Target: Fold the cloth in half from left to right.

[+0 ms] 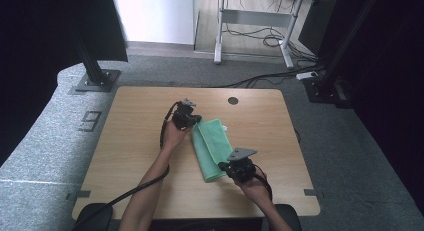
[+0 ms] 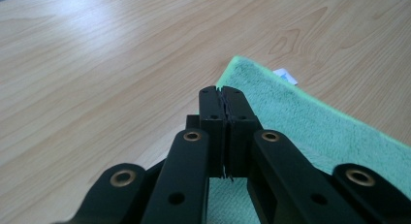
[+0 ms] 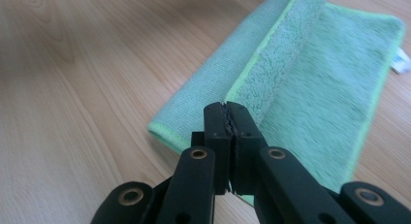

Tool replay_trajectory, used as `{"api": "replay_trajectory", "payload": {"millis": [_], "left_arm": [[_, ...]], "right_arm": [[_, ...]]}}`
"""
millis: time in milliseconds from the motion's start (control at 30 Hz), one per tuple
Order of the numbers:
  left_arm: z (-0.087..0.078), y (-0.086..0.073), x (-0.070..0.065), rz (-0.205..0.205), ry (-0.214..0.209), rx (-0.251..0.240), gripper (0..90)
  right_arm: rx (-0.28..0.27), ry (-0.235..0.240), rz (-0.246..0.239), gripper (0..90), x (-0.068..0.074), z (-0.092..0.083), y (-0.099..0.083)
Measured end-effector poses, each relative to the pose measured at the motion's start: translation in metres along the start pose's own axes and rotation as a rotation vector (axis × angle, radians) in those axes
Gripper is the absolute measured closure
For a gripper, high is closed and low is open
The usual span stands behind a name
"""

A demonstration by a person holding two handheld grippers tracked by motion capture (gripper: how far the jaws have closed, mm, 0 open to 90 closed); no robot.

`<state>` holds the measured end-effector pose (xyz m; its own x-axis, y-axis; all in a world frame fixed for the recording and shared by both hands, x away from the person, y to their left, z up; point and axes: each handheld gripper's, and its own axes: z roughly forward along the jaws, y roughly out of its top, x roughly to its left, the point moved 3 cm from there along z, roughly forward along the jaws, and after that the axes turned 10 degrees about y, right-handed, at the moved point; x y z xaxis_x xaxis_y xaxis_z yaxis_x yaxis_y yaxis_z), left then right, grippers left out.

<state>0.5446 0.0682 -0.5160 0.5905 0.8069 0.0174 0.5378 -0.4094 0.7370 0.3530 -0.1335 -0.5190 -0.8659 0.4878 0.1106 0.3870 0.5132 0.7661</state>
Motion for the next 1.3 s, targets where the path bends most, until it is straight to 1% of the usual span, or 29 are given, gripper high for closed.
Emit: {"api": "replay_trajectory", "payload": {"millis": [67,167,233,400,600,667,700,733,933,967,1033,1067,1133,1200,1300], "left_arm": [[0.003,0.004,-0.003,0.005,-0.004,-0.001,87.8],[0.007,0.008,-0.007,0.031,0.001,0.012,87.8],[0.01,0.011,-0.01,0.04,0.002,0.014,87.8],[0.016,0.018,-0.015,0.052,0.0,0.017,87.7],[0.028,0.02,-0.02,0.063,-0.005,0.038,87.6],[0.032,0.02,-0.021,0.066,-0.001,0.045,87.6],[0.033,0.02,-0.021,0.06,-0.002,0.046,87.5],[0.035,0.02,-0.021,0.063,-0.003,0.052,87.4],[0.045,0.019,-0.023,0.078,0.006,0.074,85.8],[0.046,0.019,-0.024,0.076,0.009,0.073,83.8],[0.046,0.019,-0.024,0.065,0.015,0.061,75.7],[0.045,0.019,-0.024,0.07,0.023,0.059,71.9],[0.044,0.021,-0.023,0.066,0.05,0.052,62.1],[0.042,0.023,-0.022,0.057,0.057,0.046,53.9],[0.035,0.029,-0.02,0.051,0.06,0.025,47.1]], "right_arm": [[-0.004,-0.011,0.009,87.4,-0.004,-0.004,-0.003],[-0.01,-0.025,0.023,87.4,-0.01,-0.009,-0.006],[-0.012,-0.031,0.03,87.4,-0.012,-0.012,-0.008],[-0.01,-0.042,0.041,87.4,-0.019,-0.015,-0.013],[0.018,-0.043,0.048,87.4,-0.022,-0.01,-0.018],[0.028,-0.041,0.054,87.4,-0.023,-0.008,-0.02],[0.033,-0.04,0.054,87.4,-0.023,-0.006,-0.021],[0.038,-0.038,0.057,87.4,-0.023,-0.005,-0.022],[0.065,-0.025,0.048,87.3,-0.022,0.003,-0.024],[0.068,-0.029,0.048,87.3,-0.022,0.004,-0.024],[0.073,-0.038,0.053,87.2,-0.024,0.004,-0.026],[0.075,-0.041,0.055,87.2,-0.025,0.003,-0.027],[0.072,-0.051,0.063,86.9,-0.028,0.001,-0.029],[0.065,-0.067,0.078,86.3,-0.032,-0.001,-0.03],[0.064,-0.089,0.085,85.6,-0.037,-0.004,-0.031]]}}
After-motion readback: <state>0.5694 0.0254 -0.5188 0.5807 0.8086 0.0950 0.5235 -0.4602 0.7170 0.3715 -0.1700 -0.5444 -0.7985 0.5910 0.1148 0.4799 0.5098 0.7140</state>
